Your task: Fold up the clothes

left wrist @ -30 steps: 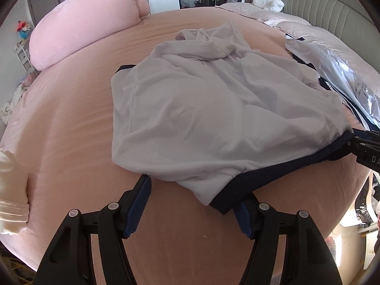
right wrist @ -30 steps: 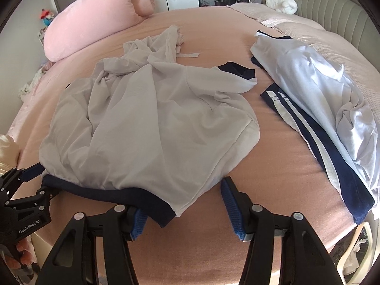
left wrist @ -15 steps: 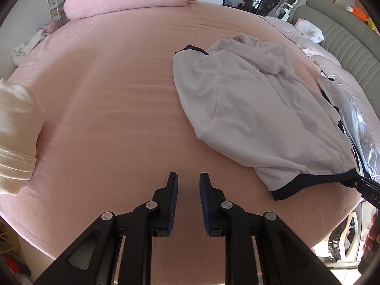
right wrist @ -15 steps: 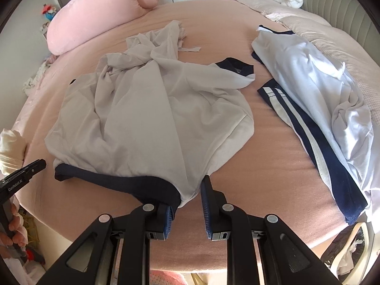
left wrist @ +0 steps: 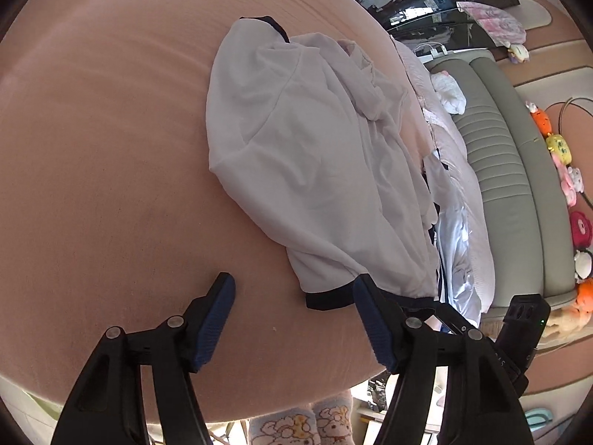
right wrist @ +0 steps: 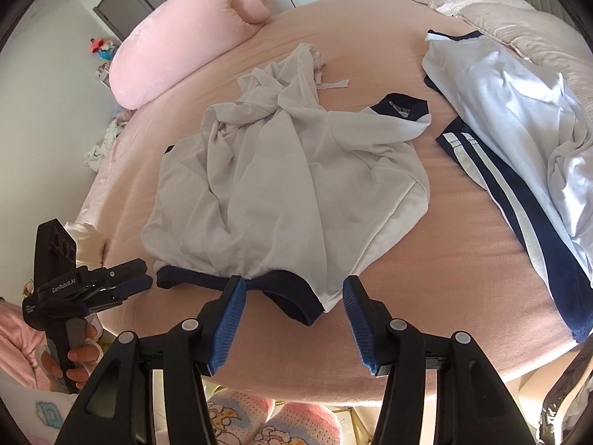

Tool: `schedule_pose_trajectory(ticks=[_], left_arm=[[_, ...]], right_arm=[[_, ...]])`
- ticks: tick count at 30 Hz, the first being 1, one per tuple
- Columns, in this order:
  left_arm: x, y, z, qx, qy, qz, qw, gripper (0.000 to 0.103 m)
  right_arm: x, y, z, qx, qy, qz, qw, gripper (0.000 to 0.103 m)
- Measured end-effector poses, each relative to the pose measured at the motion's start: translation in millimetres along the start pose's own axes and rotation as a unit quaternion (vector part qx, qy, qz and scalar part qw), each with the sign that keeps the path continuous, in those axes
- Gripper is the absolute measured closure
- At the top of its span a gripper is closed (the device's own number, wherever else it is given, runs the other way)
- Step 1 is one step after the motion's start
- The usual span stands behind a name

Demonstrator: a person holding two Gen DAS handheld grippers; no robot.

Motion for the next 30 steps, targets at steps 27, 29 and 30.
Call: schedule_pose_trajectory(ticks=[27, 29, 30], left_arm=[[-18, -21, -23, 0.109, 0.080, 0.028, 0.9904, 0.015], [-17, -20, -26, 0.102, 0.066, 0.023, 0.9923, 0.015], [-16, -20, -26, 0.101, 0.060, 0.019, 0.9930, 0.015]], right_arm=[[2, -48, -38, -0.261, -0.364, 0.007, 0.894, 0.039], [1, -47, -40, -0.266, -0.369, 0.010, 0.891, 0.039], [2, -47, -41, -0.269, -0.370, 0.009, 0.889, 0.040]])
Point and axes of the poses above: each gripper's, at about its wrist camera, not at the fingertips, and y roughly against the way its jaws point, z to its left, x to its underside, the point moved 10 cm from there along -y, roughly the way its jaws point, and after that the axes turned 1 degree about y, right-handed, at the moved point
